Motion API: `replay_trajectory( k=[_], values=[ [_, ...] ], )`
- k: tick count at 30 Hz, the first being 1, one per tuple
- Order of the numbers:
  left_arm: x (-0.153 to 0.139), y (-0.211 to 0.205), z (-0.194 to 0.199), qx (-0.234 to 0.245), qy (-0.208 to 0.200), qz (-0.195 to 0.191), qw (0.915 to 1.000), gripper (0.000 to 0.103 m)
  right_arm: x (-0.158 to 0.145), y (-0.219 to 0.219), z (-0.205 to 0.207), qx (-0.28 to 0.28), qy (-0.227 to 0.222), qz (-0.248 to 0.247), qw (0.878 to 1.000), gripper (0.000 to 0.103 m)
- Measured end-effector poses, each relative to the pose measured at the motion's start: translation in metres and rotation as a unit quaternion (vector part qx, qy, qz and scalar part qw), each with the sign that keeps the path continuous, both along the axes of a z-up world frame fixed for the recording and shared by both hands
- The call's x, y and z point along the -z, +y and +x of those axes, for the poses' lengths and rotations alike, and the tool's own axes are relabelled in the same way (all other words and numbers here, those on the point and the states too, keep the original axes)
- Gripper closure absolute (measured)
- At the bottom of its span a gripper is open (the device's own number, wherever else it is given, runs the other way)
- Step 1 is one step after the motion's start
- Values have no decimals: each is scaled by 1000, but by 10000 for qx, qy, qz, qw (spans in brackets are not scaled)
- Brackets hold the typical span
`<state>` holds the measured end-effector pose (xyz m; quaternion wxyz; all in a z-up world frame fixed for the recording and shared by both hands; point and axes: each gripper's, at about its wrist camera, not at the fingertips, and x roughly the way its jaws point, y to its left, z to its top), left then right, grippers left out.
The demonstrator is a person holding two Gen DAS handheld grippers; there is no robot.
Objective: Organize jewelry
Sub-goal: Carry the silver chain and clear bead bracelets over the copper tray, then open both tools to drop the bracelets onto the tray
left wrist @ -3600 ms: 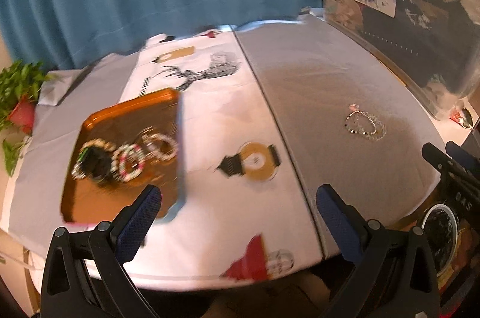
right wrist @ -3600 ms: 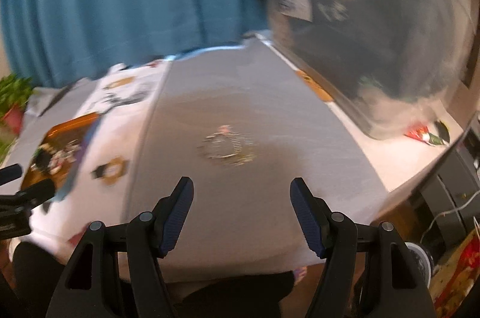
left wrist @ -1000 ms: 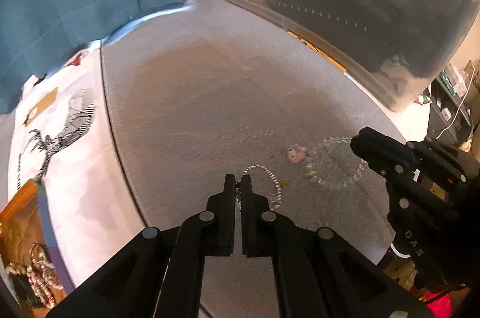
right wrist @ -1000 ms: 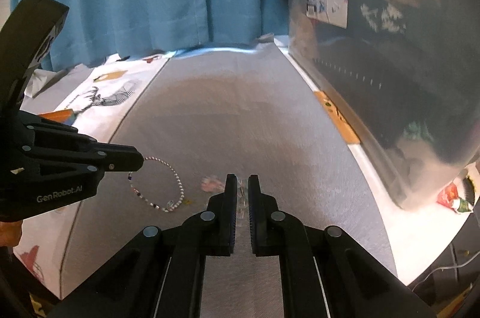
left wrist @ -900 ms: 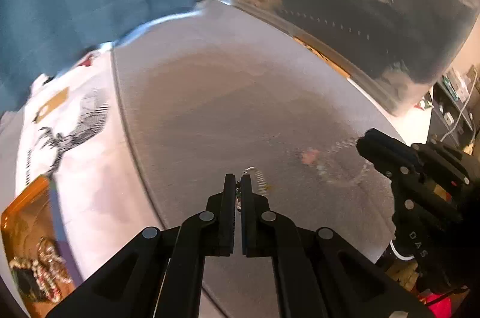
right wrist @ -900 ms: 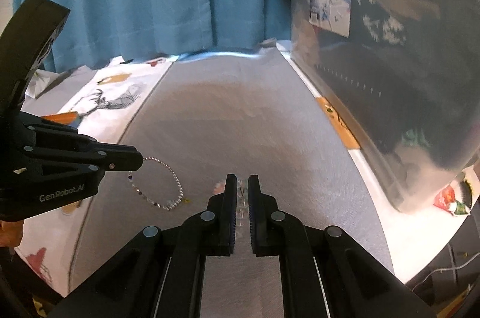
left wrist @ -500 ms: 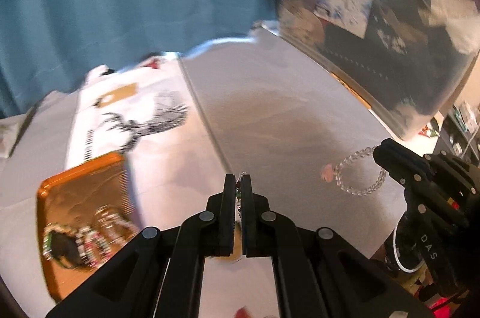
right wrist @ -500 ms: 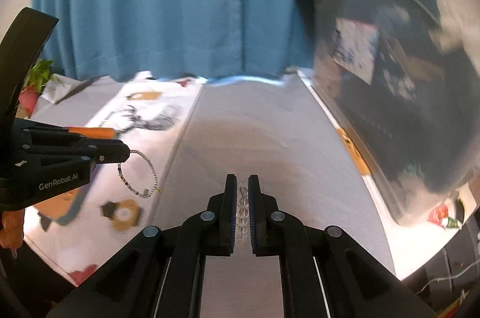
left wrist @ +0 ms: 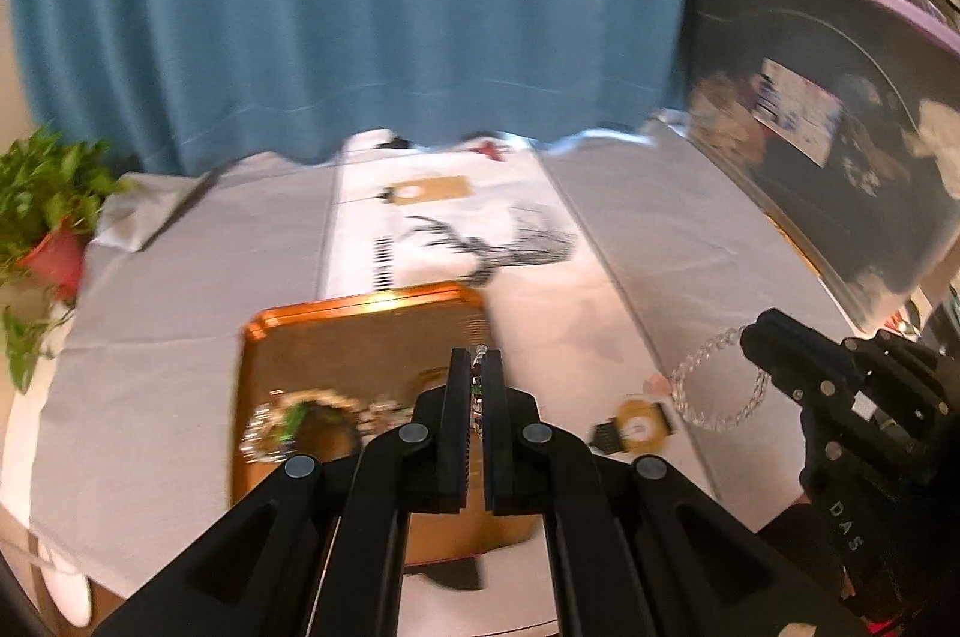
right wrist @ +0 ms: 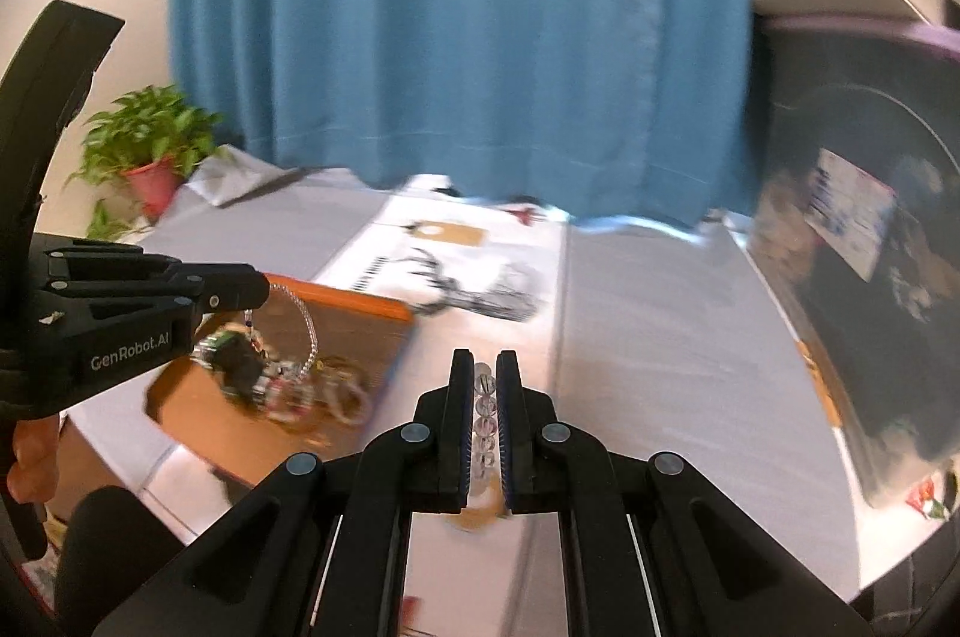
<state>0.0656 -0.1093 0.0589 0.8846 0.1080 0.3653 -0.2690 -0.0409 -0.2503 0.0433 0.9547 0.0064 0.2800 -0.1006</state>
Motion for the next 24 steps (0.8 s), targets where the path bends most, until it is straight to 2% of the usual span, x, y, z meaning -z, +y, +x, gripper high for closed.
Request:
replay_trajectory(
  k=[7,12,18,24],
  values=[
    [0,62,21,-504,-40,-23,9987,102,-1,63,38,-525,72,-64,9986,95],
    [9,96,45,-857,-21,-23,9963,102,5,92,65,-724,136,-48,9973,95],
    [30,110,72,-997,131,11,9949,102,19,117,96,-861,277,-41,9959,95],
    [52,111,94,-1047,305,48,9940,102,35,121,122,-917,440,-50,9948,95]
  ],
)
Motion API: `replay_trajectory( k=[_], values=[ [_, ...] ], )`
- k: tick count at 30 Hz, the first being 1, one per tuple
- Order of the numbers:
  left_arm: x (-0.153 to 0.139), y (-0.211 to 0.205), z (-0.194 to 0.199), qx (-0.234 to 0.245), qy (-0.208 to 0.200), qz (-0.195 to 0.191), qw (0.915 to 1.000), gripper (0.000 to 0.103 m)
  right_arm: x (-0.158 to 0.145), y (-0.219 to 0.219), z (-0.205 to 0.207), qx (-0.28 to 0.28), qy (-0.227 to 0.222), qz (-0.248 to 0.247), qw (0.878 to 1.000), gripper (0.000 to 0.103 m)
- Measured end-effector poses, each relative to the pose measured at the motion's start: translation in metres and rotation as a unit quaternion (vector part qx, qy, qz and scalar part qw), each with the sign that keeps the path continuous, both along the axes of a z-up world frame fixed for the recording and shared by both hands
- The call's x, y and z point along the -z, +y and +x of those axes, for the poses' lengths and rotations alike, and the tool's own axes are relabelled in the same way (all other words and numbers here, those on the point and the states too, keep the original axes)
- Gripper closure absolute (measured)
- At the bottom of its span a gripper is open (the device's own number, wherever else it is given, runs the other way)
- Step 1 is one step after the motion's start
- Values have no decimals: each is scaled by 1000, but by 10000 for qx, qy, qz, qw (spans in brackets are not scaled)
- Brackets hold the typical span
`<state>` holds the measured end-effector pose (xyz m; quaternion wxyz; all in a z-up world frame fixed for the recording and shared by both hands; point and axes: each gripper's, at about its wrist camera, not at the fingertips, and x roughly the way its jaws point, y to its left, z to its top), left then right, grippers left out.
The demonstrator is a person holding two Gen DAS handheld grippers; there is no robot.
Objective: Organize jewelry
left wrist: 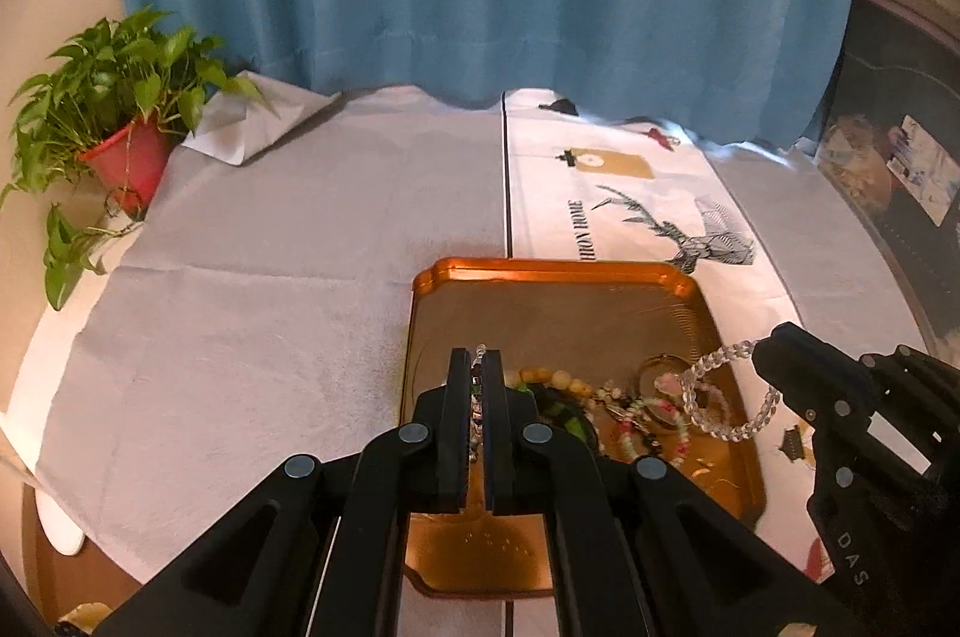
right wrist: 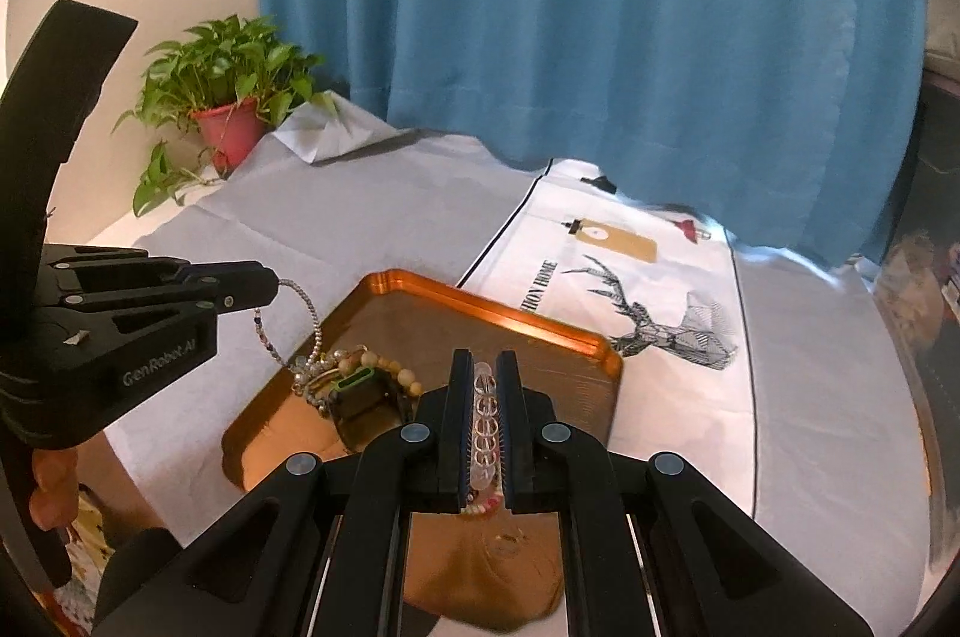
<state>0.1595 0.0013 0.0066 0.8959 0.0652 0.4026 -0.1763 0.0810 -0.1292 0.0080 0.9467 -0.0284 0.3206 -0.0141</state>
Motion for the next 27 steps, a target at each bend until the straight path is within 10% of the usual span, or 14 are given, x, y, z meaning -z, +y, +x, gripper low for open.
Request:
replay_trajectory(
  k=[9,11,13,14,16,27],
  values=[
    [33,-4,23,-67,163,98,9998,101,44,-7,29,45,425,86,9990,95],
    [36,-4,25,-119,126,153,9997,79,52,-10,35,83,506,137,9986,94],
    [38,-6,26,-204,55,315,9993,1,56,-14,41,152,601,206,9979,79],
    [36,-5,22,-311,-168,353,9987,3,58,-15,43,194,678,208,9973,53],
    [32,-3,15,-305,-434,317,9981,1,60,-20,42,264,681,315,9968,33],
    [17,1,-23,-312,-562,336,9974,1,56,-25,6,448,589,281,9969,30]
  ],
)
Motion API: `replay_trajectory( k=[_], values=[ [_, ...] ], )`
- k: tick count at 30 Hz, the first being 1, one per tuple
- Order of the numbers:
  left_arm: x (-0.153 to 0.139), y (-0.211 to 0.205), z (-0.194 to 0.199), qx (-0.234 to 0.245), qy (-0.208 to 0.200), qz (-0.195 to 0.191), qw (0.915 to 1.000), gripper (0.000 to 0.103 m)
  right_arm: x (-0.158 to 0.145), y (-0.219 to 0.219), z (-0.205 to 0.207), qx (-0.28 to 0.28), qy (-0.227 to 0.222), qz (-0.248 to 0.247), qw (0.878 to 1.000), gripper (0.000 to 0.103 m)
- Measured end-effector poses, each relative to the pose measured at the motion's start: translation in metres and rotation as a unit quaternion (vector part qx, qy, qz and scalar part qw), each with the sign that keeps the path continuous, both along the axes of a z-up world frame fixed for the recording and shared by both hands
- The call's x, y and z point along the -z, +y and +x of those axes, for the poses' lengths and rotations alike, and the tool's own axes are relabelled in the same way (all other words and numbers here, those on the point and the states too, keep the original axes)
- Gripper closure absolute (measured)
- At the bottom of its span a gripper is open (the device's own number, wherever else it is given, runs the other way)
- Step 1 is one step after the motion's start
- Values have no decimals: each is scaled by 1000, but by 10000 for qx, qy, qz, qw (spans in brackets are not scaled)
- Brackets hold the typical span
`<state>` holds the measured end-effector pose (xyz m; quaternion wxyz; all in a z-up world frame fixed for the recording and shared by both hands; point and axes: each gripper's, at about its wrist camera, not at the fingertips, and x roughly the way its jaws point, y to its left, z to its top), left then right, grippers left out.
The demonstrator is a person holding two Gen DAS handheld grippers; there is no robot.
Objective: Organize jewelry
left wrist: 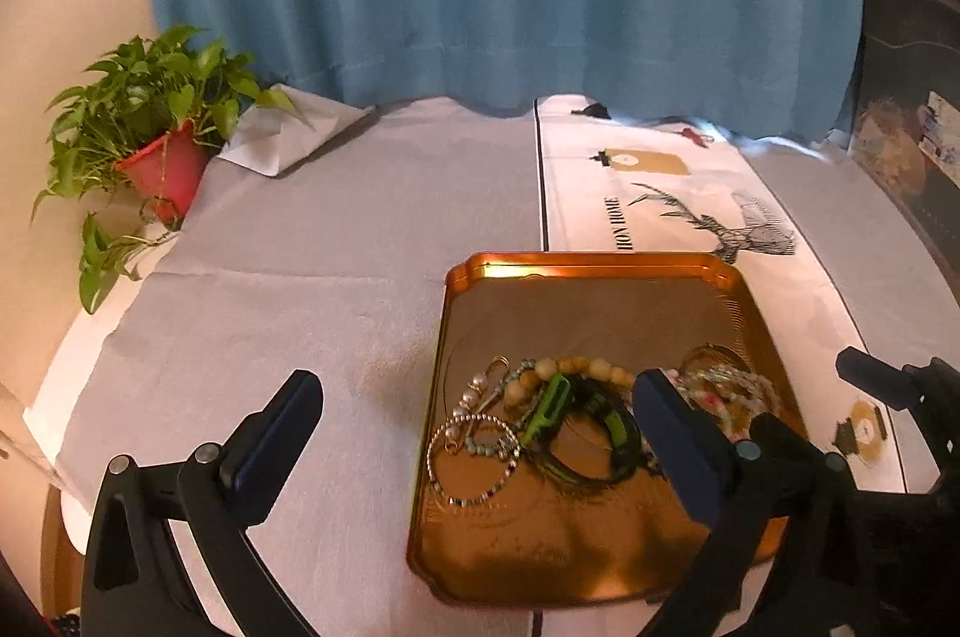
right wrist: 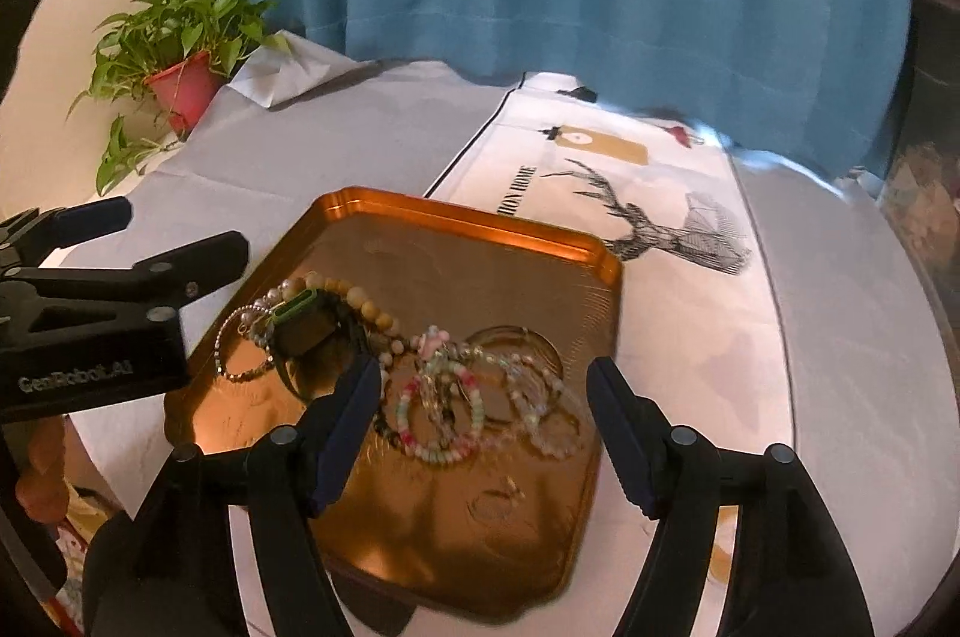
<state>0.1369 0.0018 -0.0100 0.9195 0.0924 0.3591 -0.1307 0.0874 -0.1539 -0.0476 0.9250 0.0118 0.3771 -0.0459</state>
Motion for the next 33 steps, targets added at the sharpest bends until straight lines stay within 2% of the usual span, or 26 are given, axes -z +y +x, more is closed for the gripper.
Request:
replay_trajectory(
  k=[3,10,14,33],
  values=[
    [-5,2,-18,-3,-124,58,9999,1,-3,1,-14,96,-71,-14,9999,26],
    [-10,12,-39,-132,-18,-115,9998,1,-11,9,-41,116,-162,-28,9998,23],
    [-13,15,-50,-145,-95,-56,9998,1,-14,11,-51,171,-164,-43,9997,23],
    [-15,13,-67,-88,-198,38,9998,1,-11,11,-72,277,-112,-15,9996,23]
  ],
)
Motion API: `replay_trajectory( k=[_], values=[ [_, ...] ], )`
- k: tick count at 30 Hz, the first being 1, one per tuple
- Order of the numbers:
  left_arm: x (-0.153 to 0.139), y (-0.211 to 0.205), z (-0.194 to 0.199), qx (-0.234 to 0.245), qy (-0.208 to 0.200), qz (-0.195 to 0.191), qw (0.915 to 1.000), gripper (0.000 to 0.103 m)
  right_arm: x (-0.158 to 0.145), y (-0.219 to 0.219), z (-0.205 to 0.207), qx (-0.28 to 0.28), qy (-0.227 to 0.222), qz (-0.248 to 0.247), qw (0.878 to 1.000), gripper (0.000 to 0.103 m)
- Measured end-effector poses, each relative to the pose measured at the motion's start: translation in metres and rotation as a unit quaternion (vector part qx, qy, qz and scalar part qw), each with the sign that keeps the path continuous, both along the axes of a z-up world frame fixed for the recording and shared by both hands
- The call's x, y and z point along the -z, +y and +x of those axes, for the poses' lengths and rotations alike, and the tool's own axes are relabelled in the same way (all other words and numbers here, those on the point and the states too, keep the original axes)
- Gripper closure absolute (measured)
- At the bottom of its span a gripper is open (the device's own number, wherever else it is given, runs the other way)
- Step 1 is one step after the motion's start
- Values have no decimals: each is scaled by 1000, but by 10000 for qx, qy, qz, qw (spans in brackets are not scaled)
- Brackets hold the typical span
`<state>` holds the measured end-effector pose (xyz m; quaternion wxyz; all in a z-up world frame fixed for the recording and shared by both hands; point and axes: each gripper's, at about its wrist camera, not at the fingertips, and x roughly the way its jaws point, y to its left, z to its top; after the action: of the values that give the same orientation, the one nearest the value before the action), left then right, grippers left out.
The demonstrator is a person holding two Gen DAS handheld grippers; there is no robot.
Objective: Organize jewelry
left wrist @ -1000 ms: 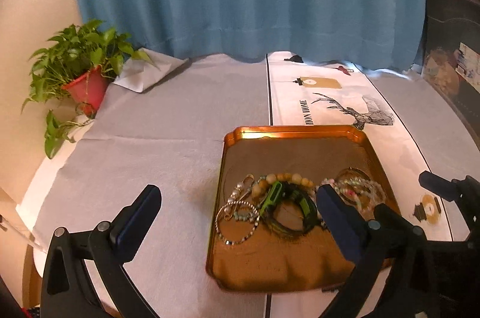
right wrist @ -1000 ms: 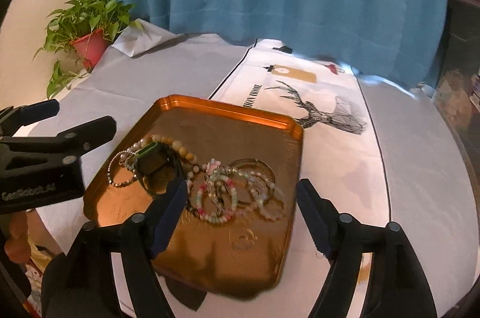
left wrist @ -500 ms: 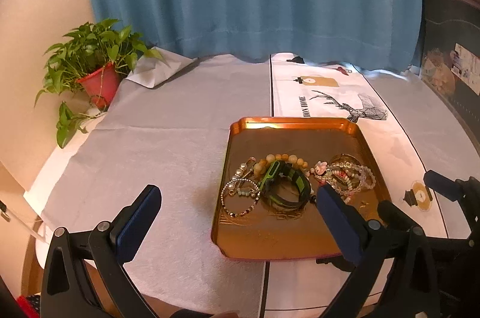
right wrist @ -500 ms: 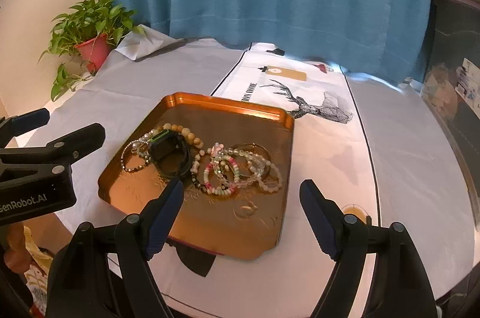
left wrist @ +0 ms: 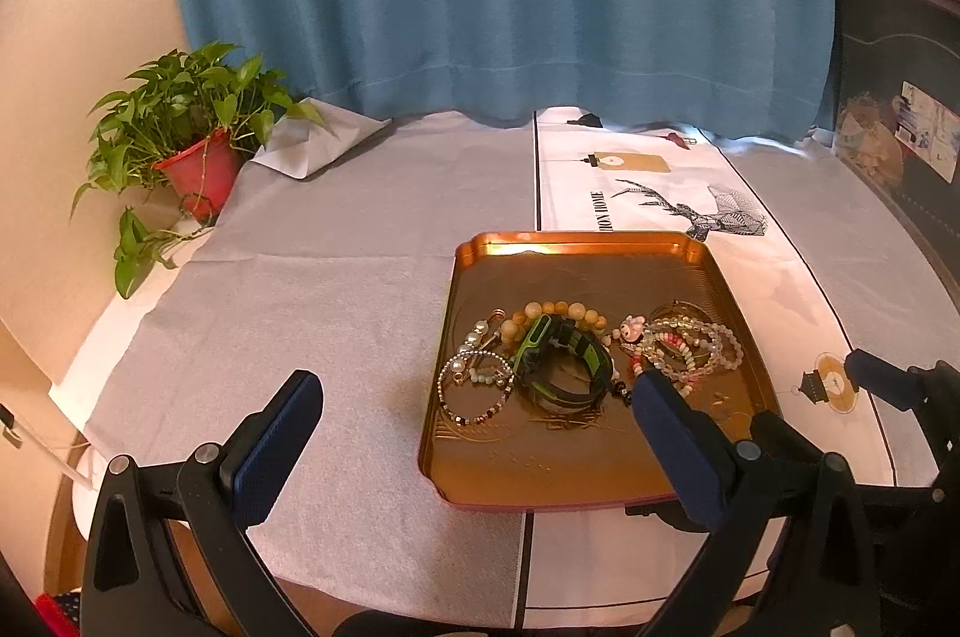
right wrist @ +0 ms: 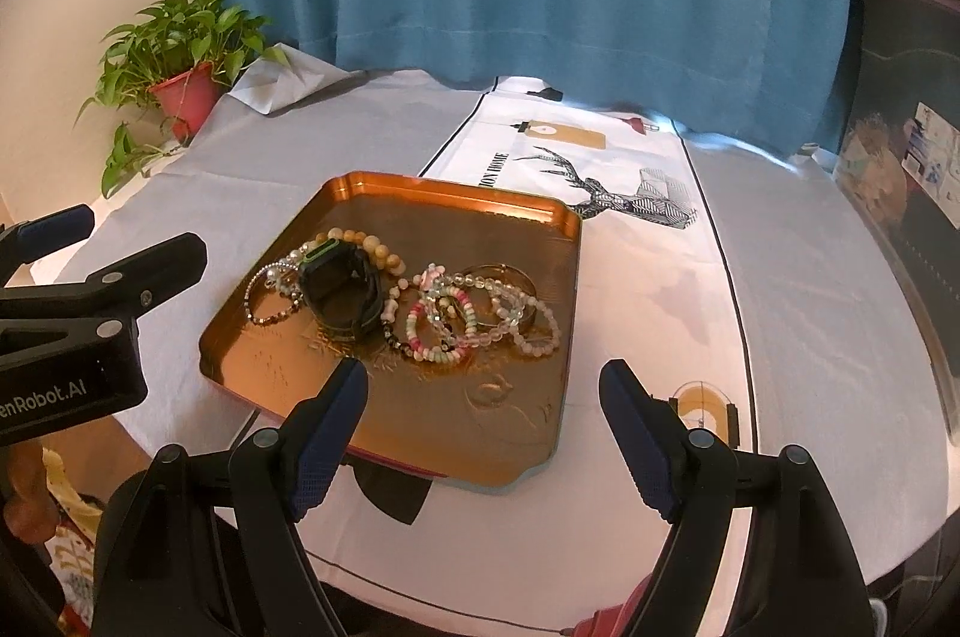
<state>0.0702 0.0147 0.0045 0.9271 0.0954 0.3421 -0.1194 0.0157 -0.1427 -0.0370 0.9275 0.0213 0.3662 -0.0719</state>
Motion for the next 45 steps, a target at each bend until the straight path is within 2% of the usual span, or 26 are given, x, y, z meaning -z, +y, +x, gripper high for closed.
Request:
replay_trajectory(
  k=[45],
  values=[
    [0,0,1,40,-9,31,10000,1,1,1,1,7,77,3,10000,20]
  ],
)
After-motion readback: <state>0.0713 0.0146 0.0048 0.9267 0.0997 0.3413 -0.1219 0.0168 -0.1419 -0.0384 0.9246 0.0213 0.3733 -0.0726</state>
